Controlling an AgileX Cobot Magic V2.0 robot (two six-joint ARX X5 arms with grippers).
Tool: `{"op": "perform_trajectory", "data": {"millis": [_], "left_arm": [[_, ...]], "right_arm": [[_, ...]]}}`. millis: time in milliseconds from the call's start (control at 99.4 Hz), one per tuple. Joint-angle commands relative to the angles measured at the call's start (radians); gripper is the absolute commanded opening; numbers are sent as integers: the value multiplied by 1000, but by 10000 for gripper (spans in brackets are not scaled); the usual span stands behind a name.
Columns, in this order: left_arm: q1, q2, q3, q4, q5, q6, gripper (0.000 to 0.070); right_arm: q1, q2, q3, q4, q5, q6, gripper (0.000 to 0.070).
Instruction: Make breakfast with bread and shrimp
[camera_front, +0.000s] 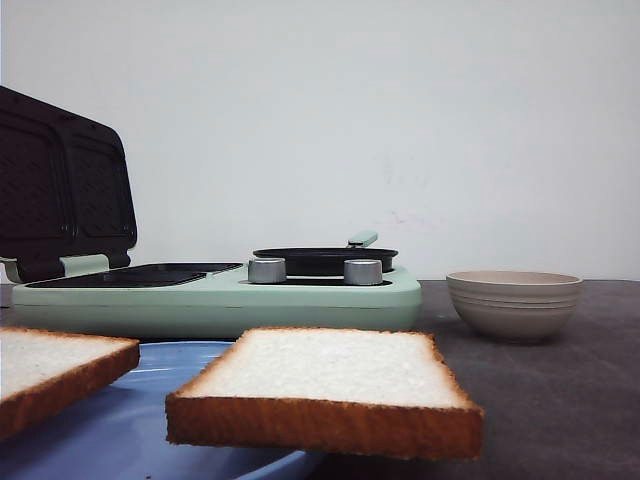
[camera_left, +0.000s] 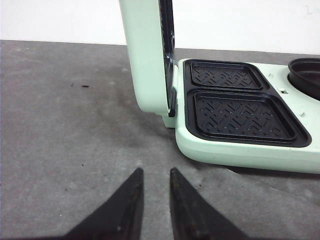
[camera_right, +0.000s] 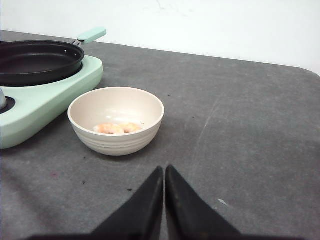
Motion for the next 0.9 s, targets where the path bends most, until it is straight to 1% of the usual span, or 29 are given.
{"op": "perform_trajectory", "data": {"millis": [0,513,563,734,885], "left_arm": [[0,-2,-16,-4,0,8,6],[0,-2,-16,-3,0,-4,6],[0,-2,-16,-3,0,-32,5],[0,-2,-16,-4,0,-158,4],[0,-2,-16,-8,11,-330,4]], "right_arm": [[0,-1,-3,10,0,3,0],[0,-1,-3,10,0,11,0],[0,-1,-3,10,0,40,0],[0,0,-3,9,0,196,0],[0,-1,6,6,-4,278,0]]}}
